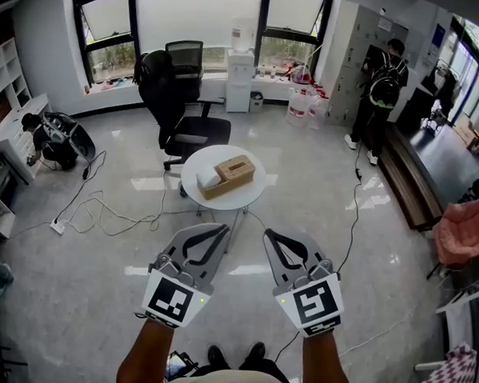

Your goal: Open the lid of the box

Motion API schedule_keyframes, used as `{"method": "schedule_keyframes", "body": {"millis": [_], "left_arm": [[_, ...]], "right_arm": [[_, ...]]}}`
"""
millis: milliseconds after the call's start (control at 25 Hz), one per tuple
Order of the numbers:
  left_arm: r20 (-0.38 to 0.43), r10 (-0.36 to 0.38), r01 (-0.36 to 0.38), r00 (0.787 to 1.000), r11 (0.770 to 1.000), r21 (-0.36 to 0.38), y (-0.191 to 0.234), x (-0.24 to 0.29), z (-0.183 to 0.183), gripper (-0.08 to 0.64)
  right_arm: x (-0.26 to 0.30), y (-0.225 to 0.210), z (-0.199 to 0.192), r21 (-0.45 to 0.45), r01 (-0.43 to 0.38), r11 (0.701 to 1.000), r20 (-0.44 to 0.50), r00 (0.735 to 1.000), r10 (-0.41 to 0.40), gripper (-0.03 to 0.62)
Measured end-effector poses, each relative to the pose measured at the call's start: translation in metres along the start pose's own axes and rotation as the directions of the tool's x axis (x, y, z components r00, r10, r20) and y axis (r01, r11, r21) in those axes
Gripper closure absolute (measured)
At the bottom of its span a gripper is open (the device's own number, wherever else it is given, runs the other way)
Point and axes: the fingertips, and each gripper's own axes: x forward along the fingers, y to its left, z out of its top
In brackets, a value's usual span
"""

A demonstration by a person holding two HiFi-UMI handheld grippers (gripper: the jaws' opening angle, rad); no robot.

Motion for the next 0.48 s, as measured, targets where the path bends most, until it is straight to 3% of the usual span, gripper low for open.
{"method": "schedule_keyframes", "body": {"millis": [280,480], "left_arm": [[0.003,-0.012,0.012,1.000,1.000,0.003,0.008,0.000,-0.008,0.545],[-0.009,-0.009,0.009,1.000,1.000,0.007,0.015,0.006,-0.014,0.545]], "right_arm": [[0.003,-0.002,0.006,0.045,0.008,0.999,0.043,0.999,-0.010,0.600],[0.015,-0.006,0.001,0.038,-0.007,0.999,0.022,1.000,0.006,0.601]]}}
